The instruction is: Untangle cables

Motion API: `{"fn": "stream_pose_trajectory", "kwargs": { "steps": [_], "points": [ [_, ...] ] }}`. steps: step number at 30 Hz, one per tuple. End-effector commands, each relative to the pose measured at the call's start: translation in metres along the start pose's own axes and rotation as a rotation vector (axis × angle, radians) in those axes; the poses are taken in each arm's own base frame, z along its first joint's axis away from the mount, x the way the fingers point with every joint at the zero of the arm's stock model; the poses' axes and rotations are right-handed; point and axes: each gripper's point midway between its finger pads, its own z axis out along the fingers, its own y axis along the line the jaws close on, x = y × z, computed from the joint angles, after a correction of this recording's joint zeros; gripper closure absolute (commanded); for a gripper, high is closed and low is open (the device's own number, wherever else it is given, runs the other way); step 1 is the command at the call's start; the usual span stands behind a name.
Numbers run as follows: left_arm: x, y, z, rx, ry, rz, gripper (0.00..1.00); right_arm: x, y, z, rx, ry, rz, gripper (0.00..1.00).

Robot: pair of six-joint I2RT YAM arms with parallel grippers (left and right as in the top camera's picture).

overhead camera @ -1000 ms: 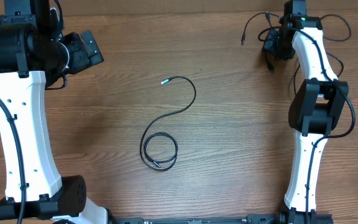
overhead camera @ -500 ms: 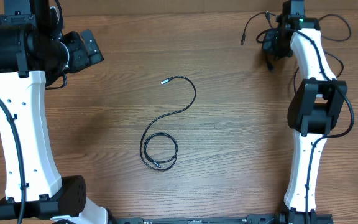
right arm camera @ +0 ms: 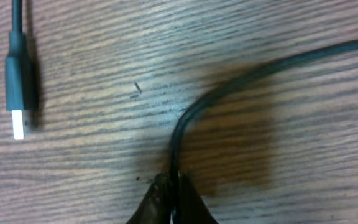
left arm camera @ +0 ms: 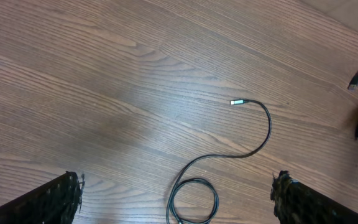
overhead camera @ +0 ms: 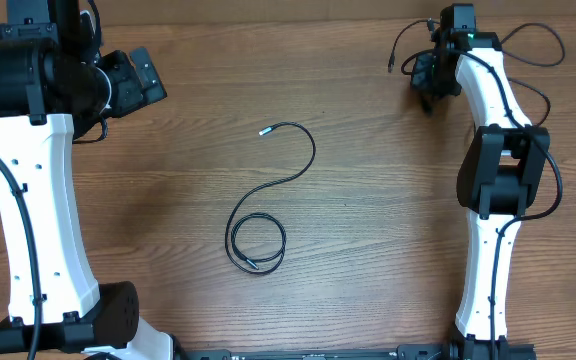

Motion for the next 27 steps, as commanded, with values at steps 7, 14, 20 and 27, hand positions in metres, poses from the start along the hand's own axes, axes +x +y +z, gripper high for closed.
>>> {"fn": "stream_pose_trajectory", "kwargs": {
  "steps": [7,14,20,27],
  "points": [
    [-0.001,-0.002,0.000,0.001,-0.004,0.021,0.00,0.020,0.016,0.004,-0.102,0.085,0.001,0.96],
    [-0.001,-0.002,0.000,0.001,-0.004,0.021,0.00,0.011,0.020,-0.014,-0.110,0.051,-0.010,0.89],
    [-0.001,-0.002,0.000,0.001,-0.004,0.021,0.00,-0.026,0.025,-0.069,-0.129,-0.081,-0.002,0.45],
    [0.002,-0.001,0.000,-0.003,0.007,0.021,0.00,-0.050,-0.013,-0.131,-0.032,-0.194,0.133,0.30]
  ]
}}
